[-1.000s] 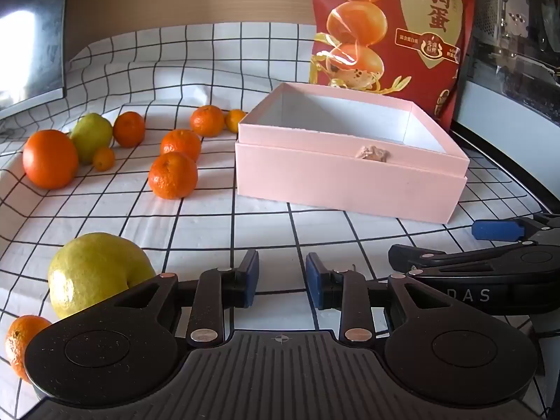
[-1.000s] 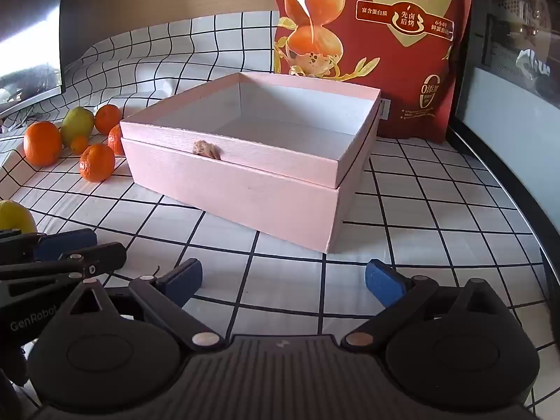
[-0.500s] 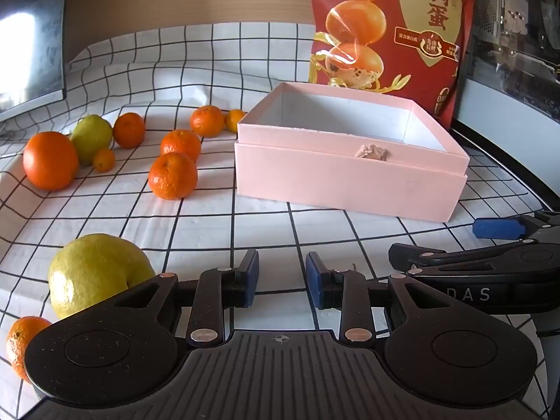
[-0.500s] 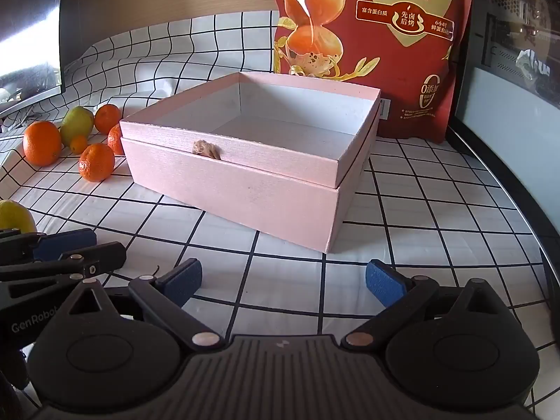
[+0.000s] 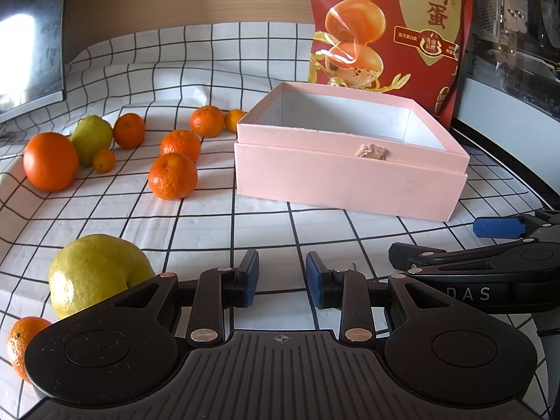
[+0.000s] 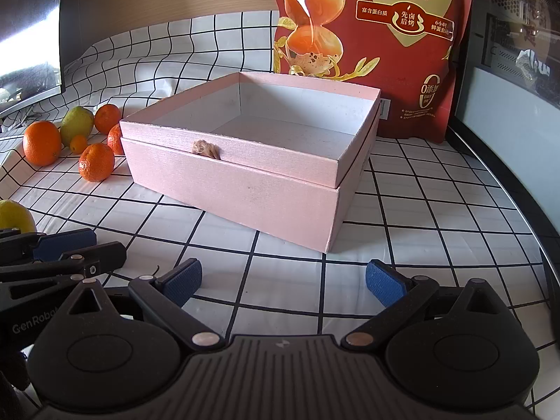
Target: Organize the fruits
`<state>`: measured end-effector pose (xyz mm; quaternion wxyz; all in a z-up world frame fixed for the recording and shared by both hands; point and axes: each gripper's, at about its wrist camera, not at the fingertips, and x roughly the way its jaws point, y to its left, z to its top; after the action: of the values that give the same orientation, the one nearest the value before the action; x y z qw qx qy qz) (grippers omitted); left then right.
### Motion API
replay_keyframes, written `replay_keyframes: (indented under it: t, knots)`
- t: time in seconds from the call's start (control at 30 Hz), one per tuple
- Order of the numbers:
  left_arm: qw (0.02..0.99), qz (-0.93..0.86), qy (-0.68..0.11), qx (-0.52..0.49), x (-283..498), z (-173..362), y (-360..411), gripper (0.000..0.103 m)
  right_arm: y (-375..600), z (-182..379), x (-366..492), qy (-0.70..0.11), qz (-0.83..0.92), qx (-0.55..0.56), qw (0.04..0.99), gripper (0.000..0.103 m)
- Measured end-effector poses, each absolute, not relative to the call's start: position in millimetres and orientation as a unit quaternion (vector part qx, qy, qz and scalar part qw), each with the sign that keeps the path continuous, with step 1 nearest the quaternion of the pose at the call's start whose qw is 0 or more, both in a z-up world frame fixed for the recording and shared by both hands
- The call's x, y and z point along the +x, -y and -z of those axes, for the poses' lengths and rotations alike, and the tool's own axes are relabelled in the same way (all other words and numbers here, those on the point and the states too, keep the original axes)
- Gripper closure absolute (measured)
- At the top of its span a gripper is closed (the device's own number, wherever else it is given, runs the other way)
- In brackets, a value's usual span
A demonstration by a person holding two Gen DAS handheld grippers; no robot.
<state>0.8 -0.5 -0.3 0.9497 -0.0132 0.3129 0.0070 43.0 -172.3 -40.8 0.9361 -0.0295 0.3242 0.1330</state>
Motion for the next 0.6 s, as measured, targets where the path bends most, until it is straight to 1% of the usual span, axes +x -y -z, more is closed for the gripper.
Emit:
replay_keyframes:
  t: [0.6]
  knots:
    - [0.95, -0.007, -0.313, -0.013, 1.3, 0.6, 1.4, 0.069, 172.2, 40.8, 43.0, -0.324, -0.133, -0.03, 0.936, 0.003]
